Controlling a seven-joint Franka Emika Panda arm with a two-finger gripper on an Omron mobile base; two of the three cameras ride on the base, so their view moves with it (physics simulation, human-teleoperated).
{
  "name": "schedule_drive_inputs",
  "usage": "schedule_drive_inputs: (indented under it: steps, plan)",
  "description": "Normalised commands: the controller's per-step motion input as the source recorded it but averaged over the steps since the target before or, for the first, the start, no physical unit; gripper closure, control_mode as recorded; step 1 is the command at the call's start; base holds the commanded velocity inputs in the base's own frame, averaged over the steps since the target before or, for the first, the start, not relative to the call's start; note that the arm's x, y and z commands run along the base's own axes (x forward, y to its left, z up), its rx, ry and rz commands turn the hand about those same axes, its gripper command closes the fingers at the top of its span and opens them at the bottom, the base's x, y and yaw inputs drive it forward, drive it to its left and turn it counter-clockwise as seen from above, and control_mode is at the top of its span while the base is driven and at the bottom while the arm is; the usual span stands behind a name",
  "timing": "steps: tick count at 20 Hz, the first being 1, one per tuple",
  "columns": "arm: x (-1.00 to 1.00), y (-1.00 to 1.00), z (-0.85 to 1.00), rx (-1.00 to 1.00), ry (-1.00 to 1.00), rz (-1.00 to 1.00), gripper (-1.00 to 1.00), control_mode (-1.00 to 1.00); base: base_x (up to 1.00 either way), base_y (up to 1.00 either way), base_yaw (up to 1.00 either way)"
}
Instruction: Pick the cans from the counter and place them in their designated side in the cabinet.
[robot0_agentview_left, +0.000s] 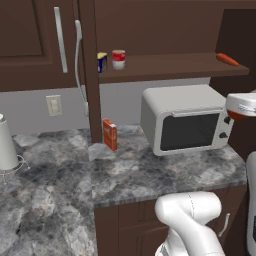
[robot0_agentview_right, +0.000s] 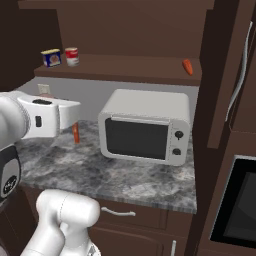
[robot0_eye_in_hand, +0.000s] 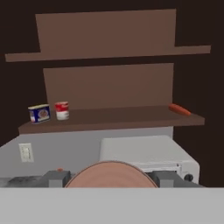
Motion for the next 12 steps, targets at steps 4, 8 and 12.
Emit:
schedule_drive_inputs:
  steps: [4, 8, 12]
  plan:
    - [0.00, 0.07, 0.13, 0.00, -0.02, 0.00, 1.00, -1.00, 0.00, 0.00, 0.00]
    - [0.09, 0.06, 0.12, 0.00, -0.02, 0.00, 1.00, -1.00, 0.00, 0.00, 0.00]
    - [0.11, 0.06, 0.20, 0.00, -0.04, 0.01, 1.00, -1.00, 0.00, 0.00, 0.00]
